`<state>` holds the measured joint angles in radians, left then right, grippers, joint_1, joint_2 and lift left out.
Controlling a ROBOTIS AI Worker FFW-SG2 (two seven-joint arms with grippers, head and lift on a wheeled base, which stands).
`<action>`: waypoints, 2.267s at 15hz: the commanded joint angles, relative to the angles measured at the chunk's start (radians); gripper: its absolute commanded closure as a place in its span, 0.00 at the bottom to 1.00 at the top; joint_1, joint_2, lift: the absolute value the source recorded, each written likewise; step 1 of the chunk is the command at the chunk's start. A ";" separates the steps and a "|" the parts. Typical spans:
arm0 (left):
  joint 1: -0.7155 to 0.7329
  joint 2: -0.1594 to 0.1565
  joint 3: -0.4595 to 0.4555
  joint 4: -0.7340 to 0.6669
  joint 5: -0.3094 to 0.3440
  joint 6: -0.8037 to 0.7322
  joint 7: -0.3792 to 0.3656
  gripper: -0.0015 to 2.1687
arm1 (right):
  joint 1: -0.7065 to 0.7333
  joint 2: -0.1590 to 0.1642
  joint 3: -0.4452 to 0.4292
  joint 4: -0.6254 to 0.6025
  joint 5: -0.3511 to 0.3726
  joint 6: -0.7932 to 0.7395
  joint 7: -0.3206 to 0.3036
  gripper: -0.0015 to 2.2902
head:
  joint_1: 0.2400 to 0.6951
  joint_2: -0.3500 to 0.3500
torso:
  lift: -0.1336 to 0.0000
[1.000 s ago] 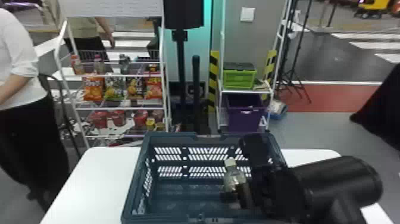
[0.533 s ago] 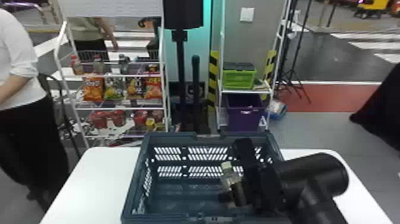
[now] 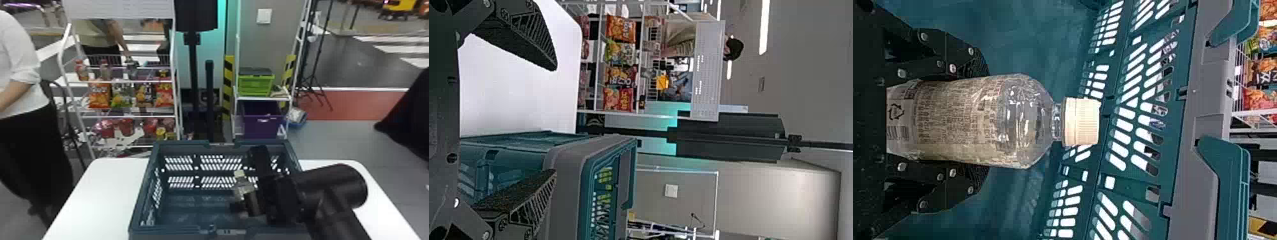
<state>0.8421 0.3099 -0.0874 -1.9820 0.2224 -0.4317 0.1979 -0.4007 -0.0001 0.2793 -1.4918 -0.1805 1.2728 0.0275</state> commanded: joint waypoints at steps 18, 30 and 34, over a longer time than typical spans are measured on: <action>0.009 0.000 0.000 -0.012 0.002 -0.005 -0.003 0.07 | 0.355 -0.078 -0.074 -0.691 0.009 -0.065 0.006 0.78 | 0.57 0.50 | 1.00; 0.008 -0.002 -0.006 -0.018 -0.002 -0.002 -0.003 0.07 | 1.180 -0.144 -0.259 -0.702 -0.016 -1.454 0.045 0.78 | 0.57 0.50 | 1.00; 0.012 -0.005 -0.008 -0.028 -0.009 -0.011 -0.003 0.07 | 1.290 -0.095 -0.298 -0.614 -0.028 -1.700 0.065 0.78 | 0.57 0.50 | 1.00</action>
<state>0.8527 0.3064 -0.0950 -2.0079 0.2167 -0.4385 0.1948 0.8604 -0.1118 -0.0071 -2.1431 -0.2081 -0.3363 0.0885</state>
